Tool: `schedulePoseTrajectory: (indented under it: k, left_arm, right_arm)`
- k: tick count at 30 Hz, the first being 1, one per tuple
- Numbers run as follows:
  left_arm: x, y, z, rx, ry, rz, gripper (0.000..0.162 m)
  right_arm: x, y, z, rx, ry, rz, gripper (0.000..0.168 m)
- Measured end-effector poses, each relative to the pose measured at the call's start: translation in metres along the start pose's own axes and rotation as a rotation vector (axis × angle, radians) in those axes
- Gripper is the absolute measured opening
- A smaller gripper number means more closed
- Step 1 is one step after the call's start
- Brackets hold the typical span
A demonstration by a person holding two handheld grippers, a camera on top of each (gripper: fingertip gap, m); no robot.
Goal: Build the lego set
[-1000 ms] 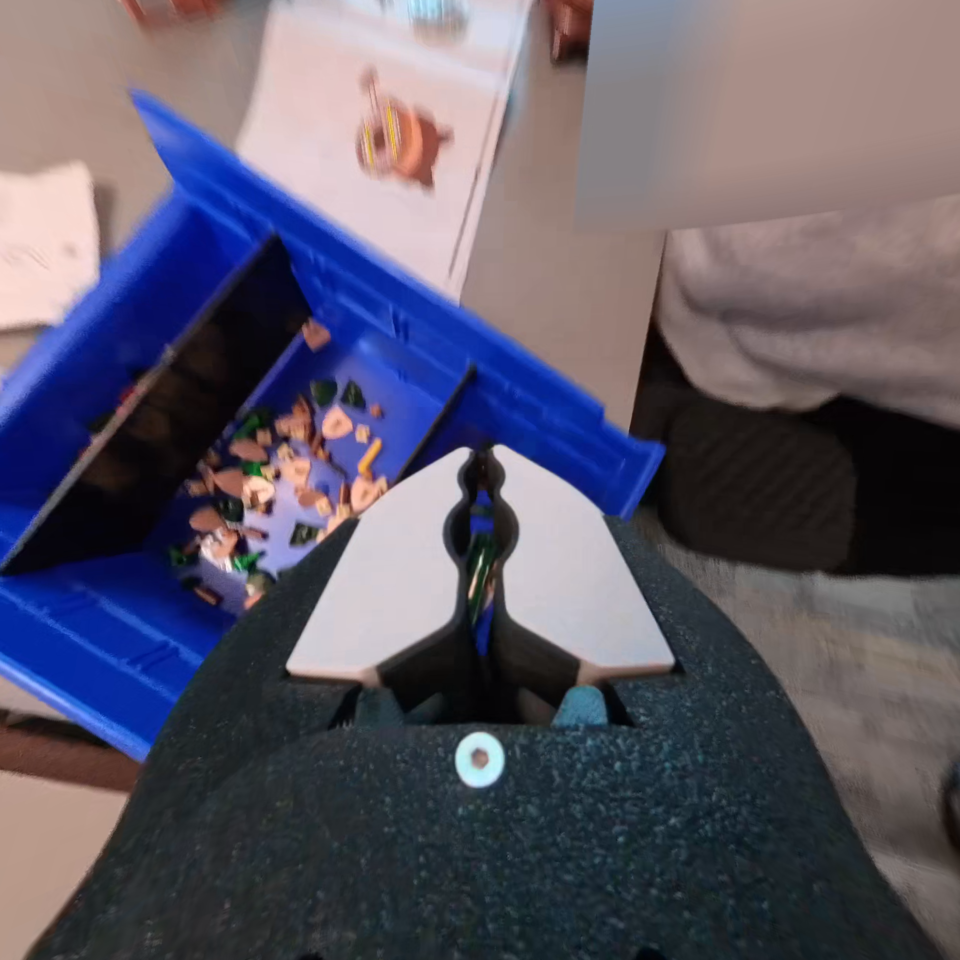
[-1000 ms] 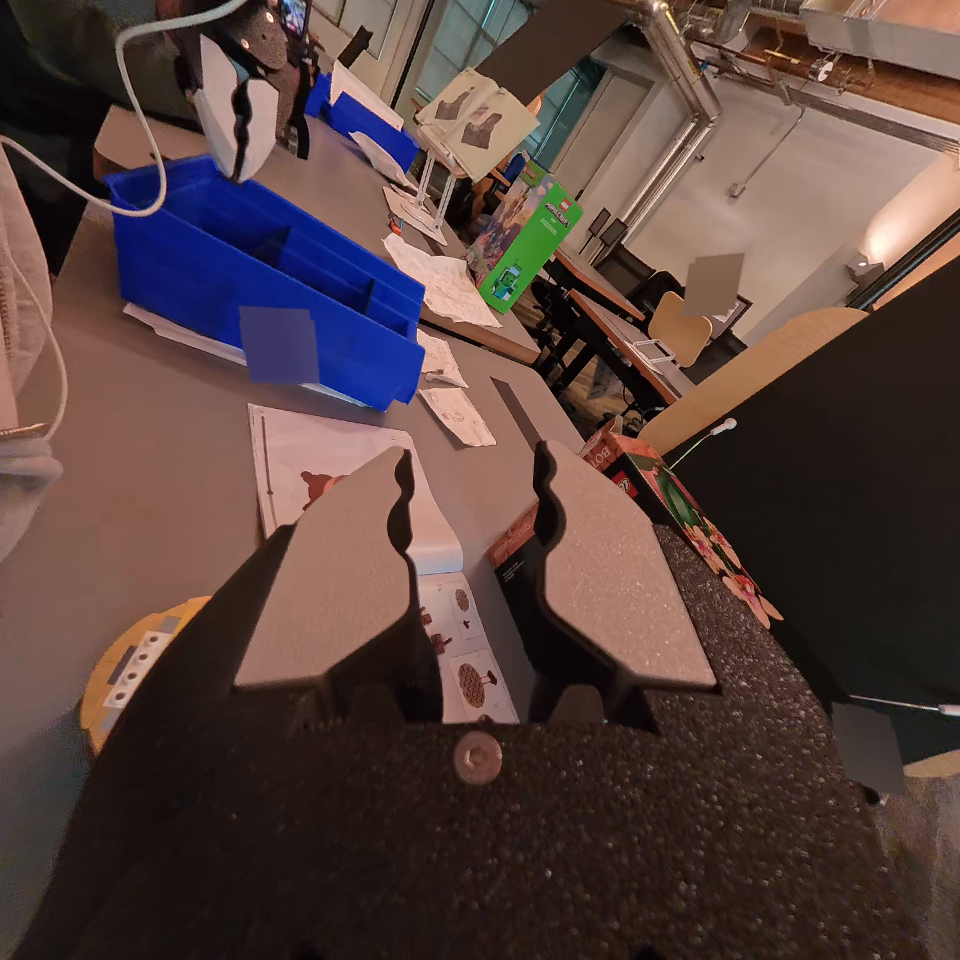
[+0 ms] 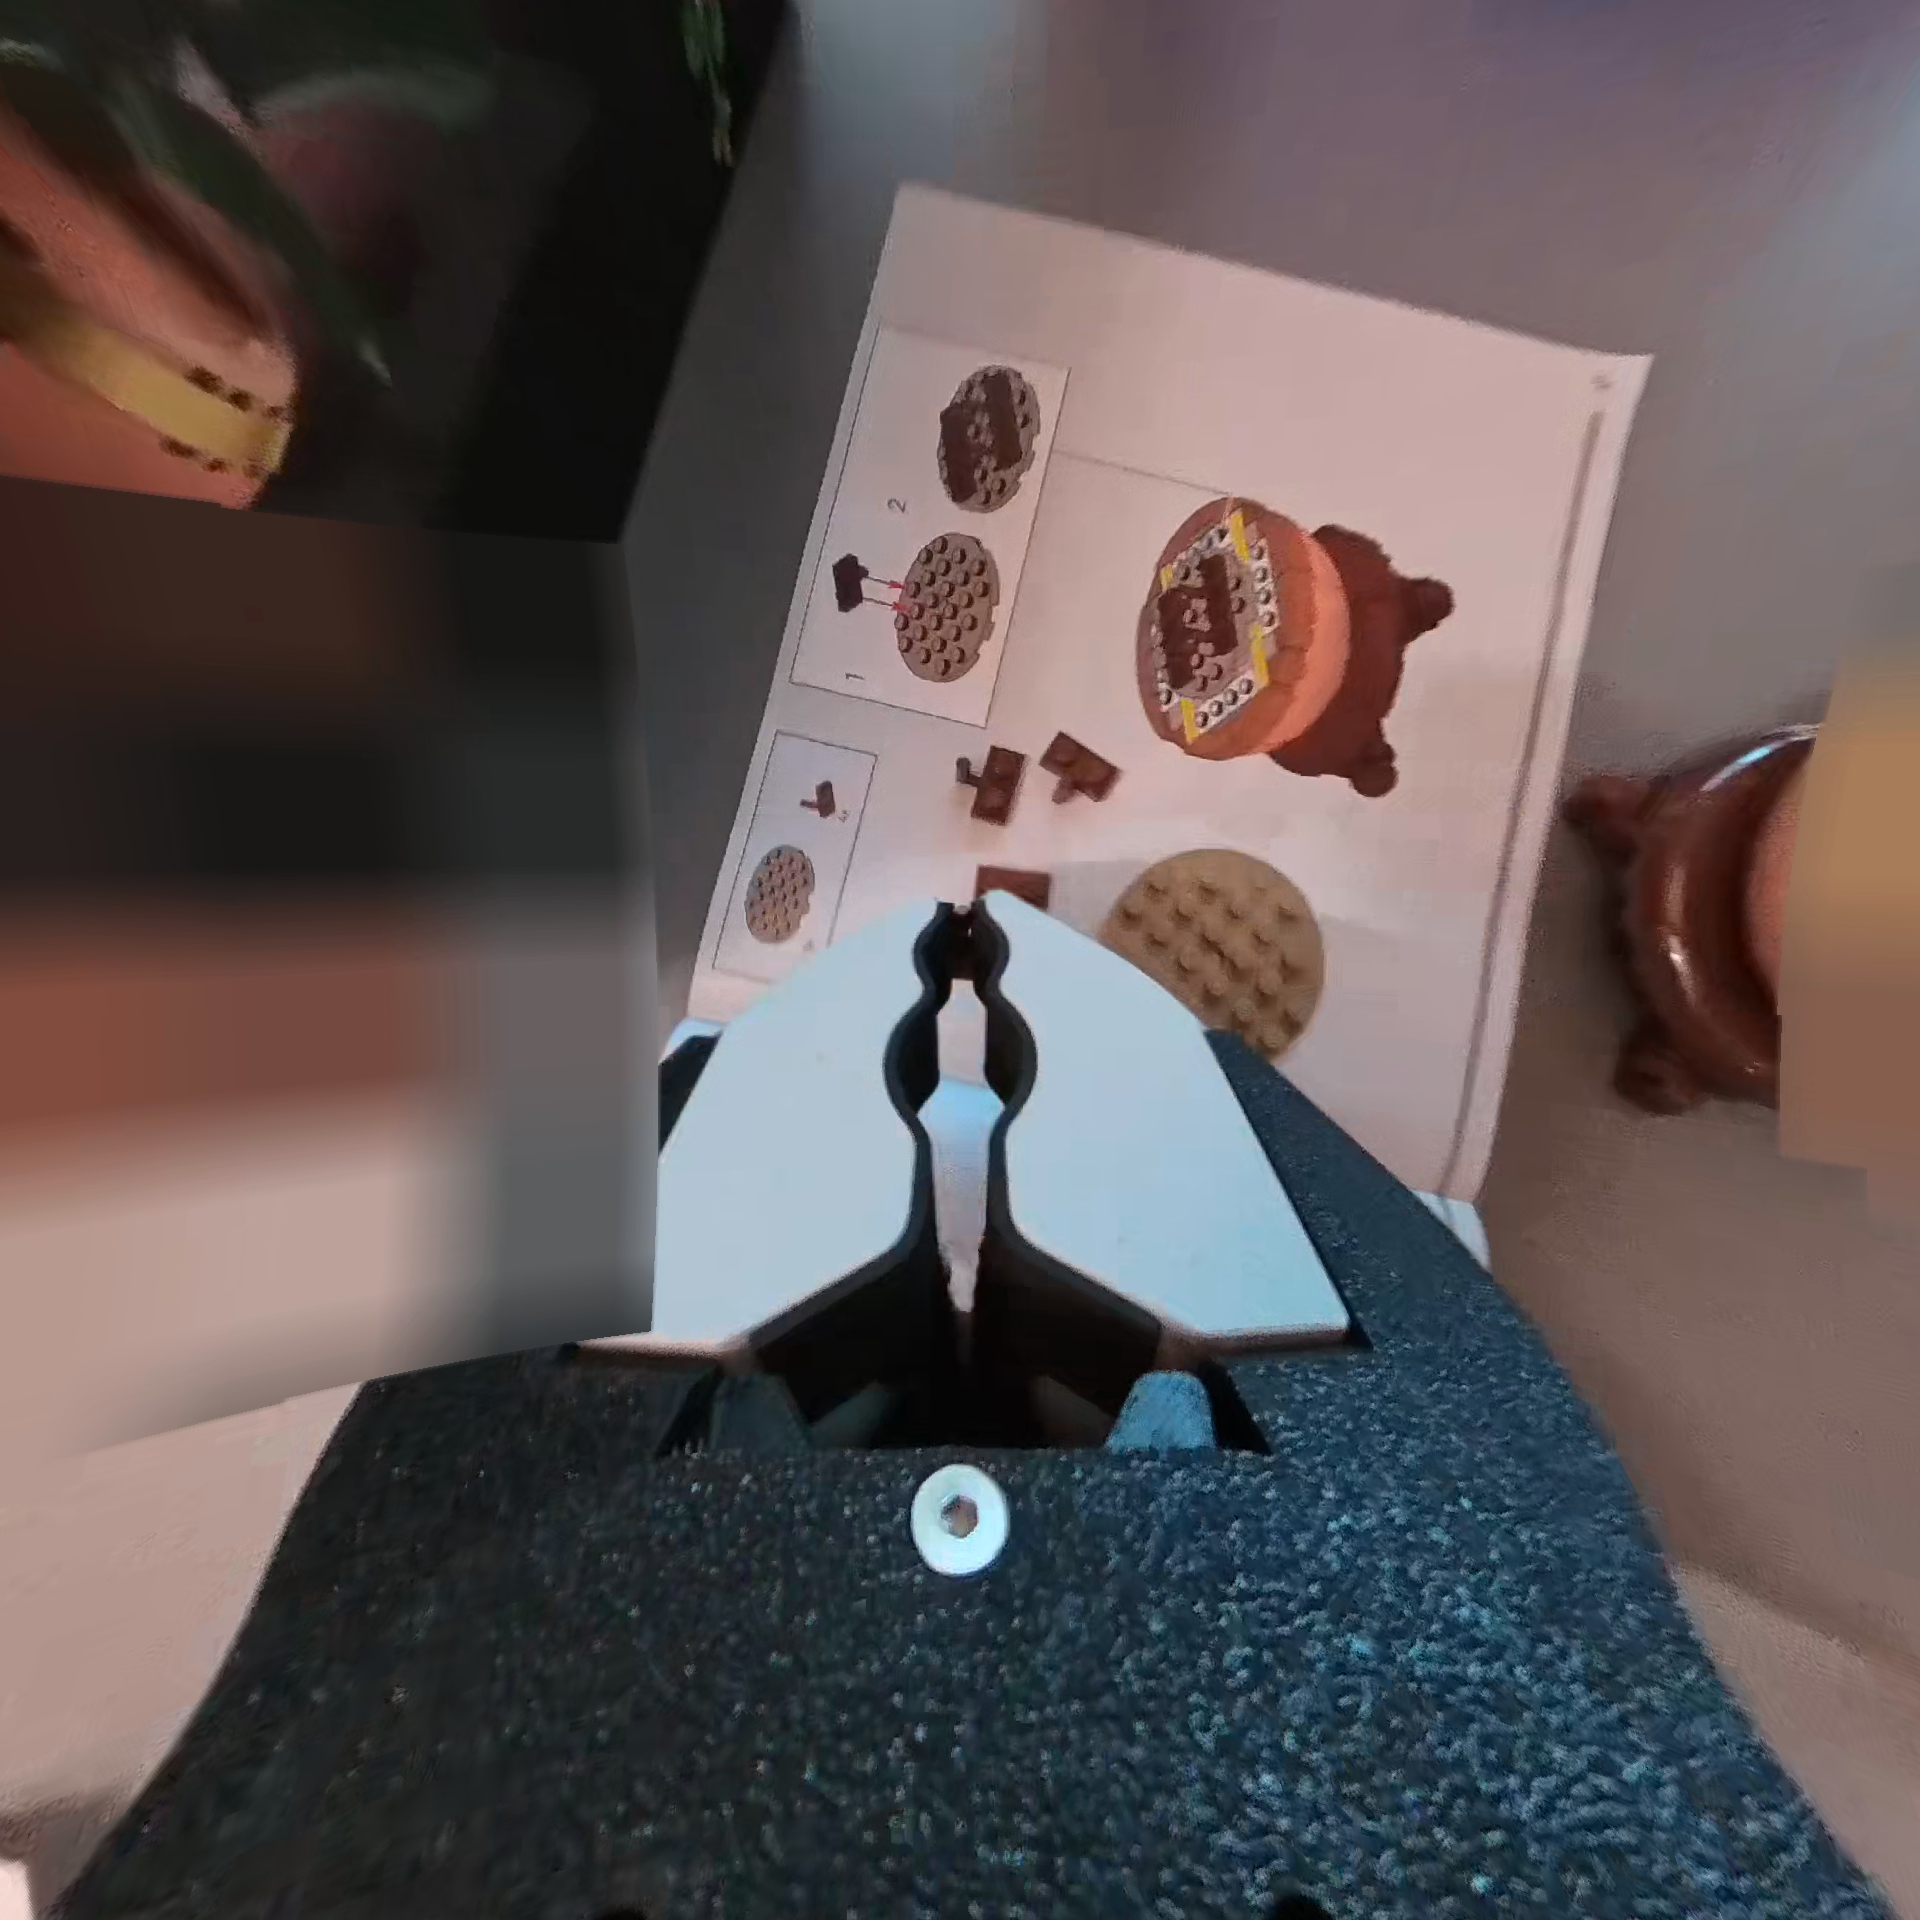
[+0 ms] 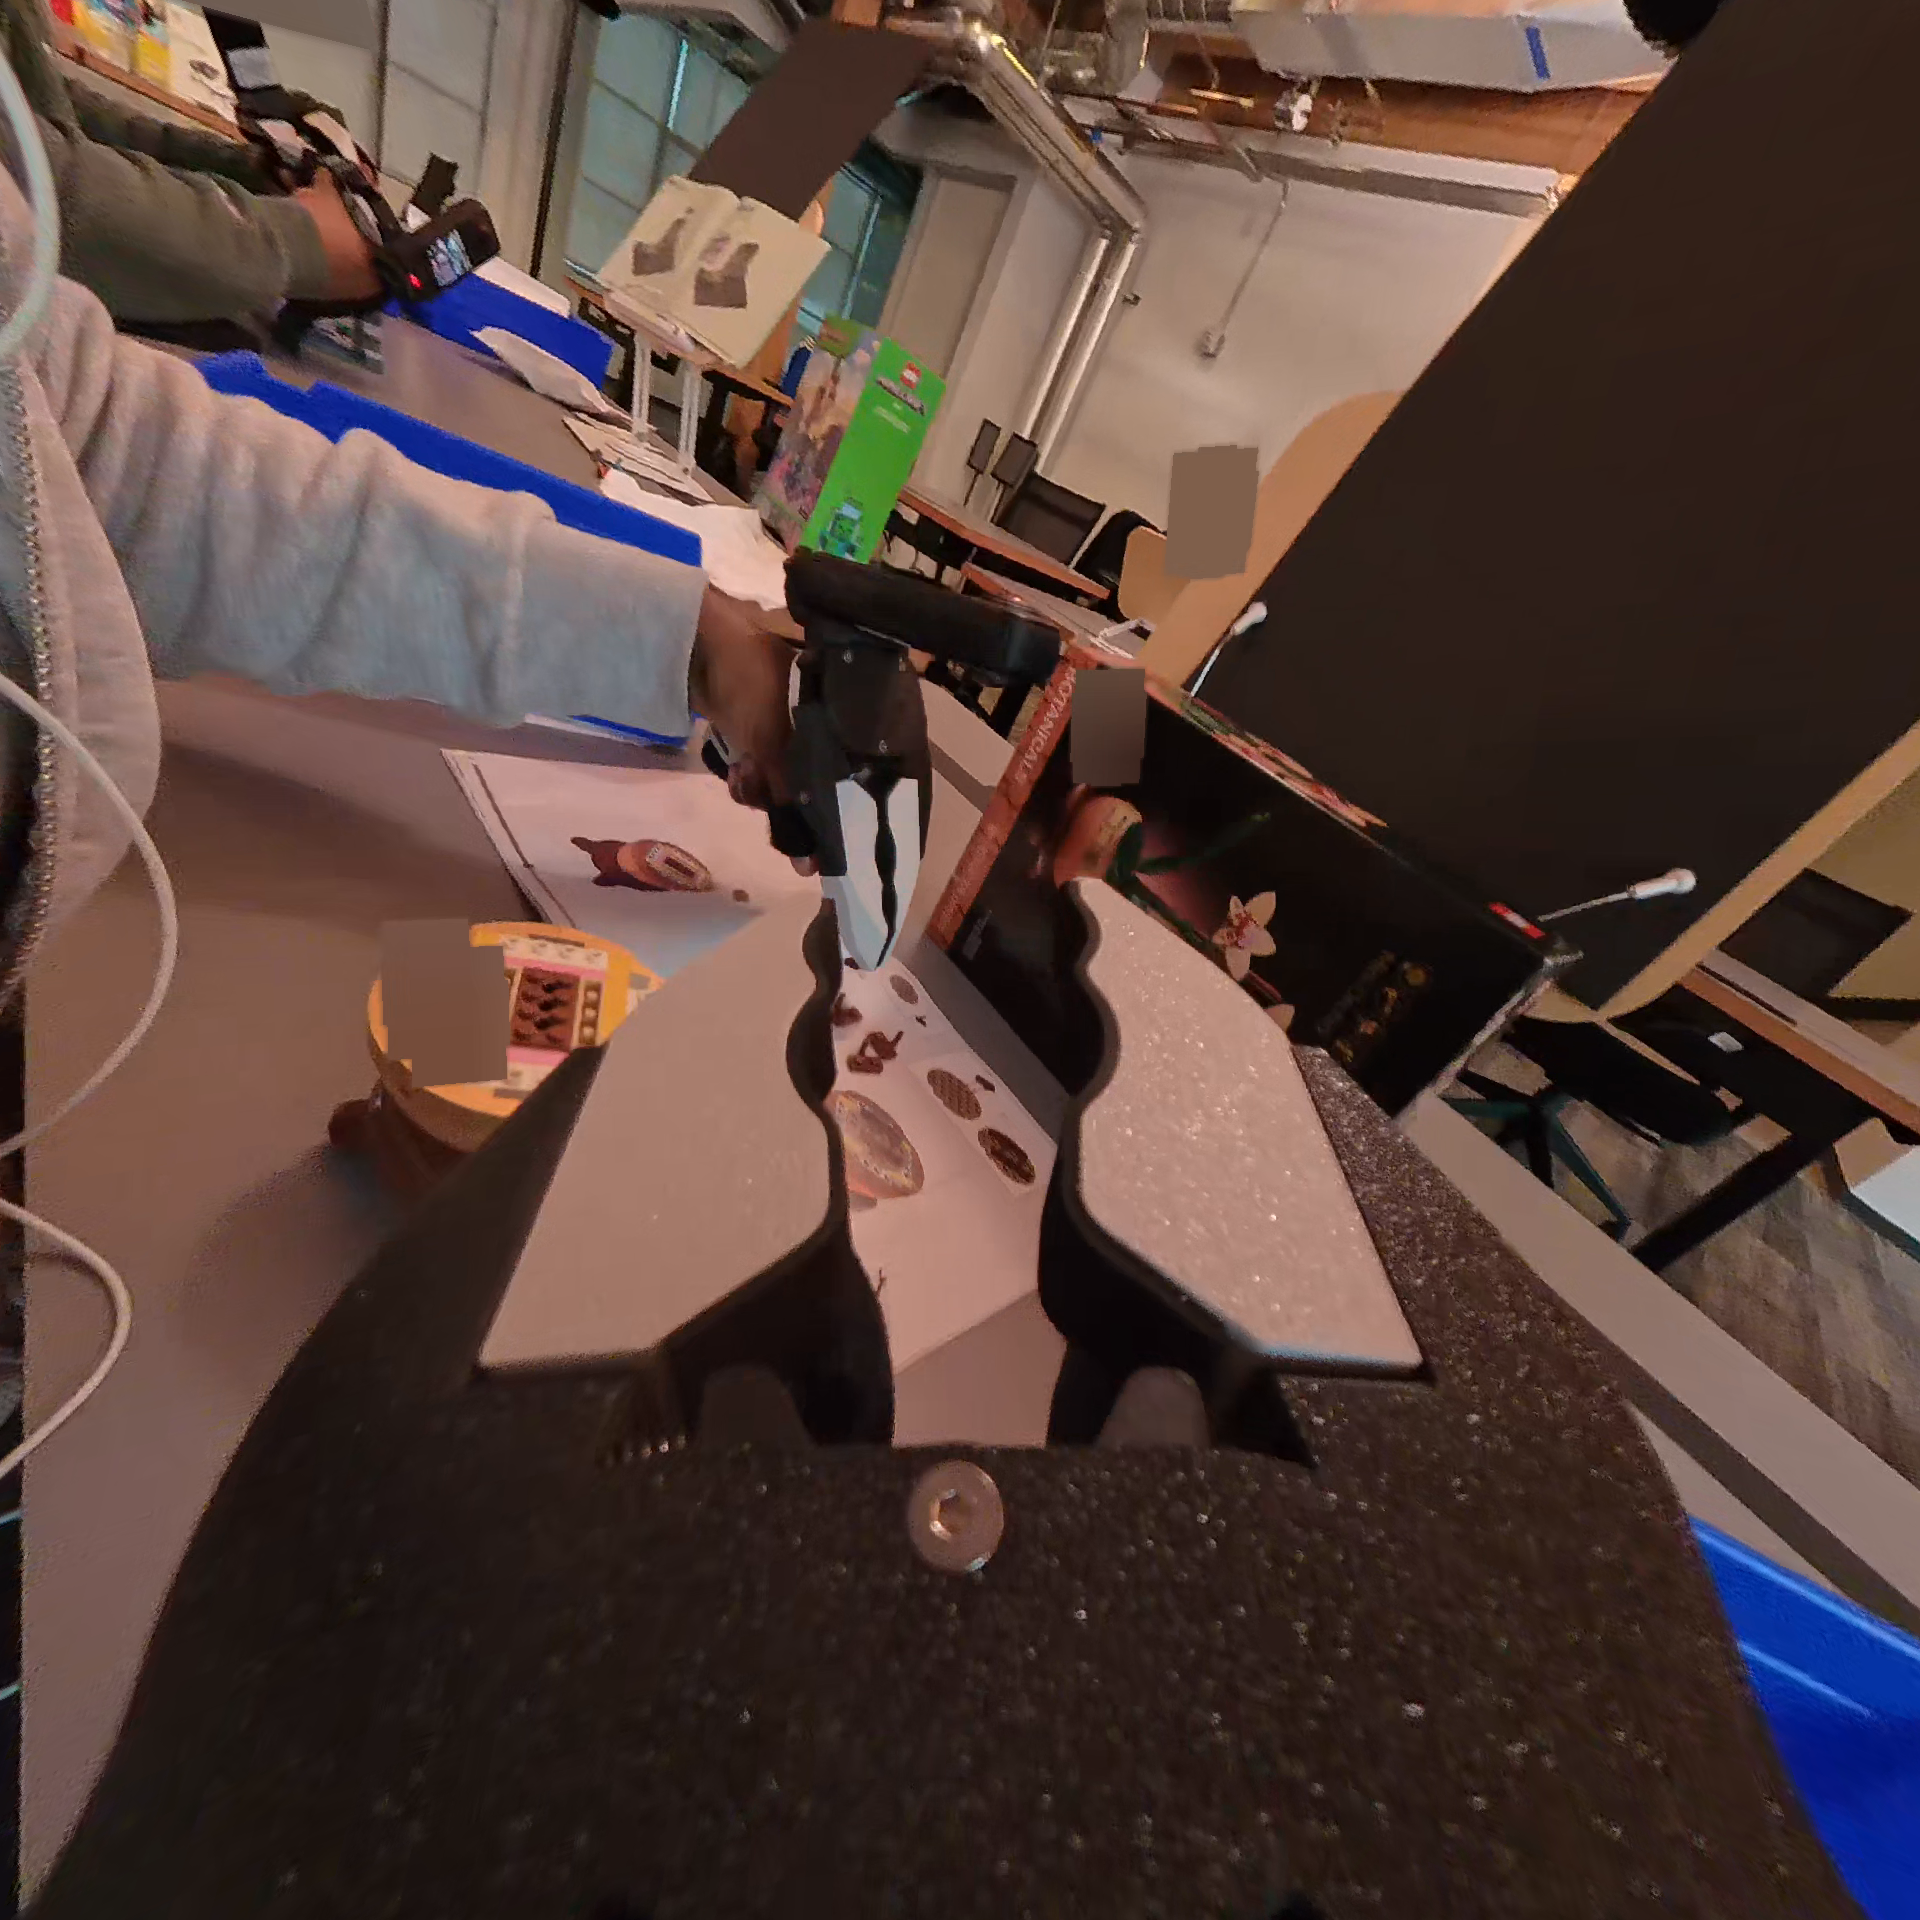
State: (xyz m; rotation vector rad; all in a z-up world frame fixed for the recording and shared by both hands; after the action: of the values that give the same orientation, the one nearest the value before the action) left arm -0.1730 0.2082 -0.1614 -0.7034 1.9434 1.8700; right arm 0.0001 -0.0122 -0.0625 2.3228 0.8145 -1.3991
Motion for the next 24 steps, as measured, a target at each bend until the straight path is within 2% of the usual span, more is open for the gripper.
schedulePoseTrajectory:
  k: [5,8,11,24]
  left_arm:
    - [0.001,-0.018,0.010,-0.063,-0.074,0.145,0.002]
    - [0.000,-0.021,0.008,-0.048,-0.084,0.171,0.003]
    - [0.000,-0.022,0.007,-0.052,-0.100,0.195,0.012]
    - [0.008,0.001,0.005,0.018,-0.009,0.018,0.028]
  right_arm:
    - [0.009,0.007,-0.005,0.024,-0.015,0.021,0.039]
    - [0.010,0.009,-0.006,0.023,-0.031,0.008,0.039]
    - [0.012,0.008,-0.007,0.014,-0.056,0.000,0.040]
    - [0.004,0.005,-0.011,0.012,-0.163,-0.105,0.046]
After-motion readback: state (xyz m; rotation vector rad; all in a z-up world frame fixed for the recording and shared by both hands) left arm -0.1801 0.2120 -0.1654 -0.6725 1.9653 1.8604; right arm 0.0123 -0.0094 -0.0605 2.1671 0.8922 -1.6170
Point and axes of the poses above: each gripper's, where its closed fingertips meet, y back along the fingers, x out of its underside, z = x × y across the jaws, the point moved 6 cm from there along y, back along the fingers, and after that the axes turned 4 degrees about y, right-handed, at the moved point
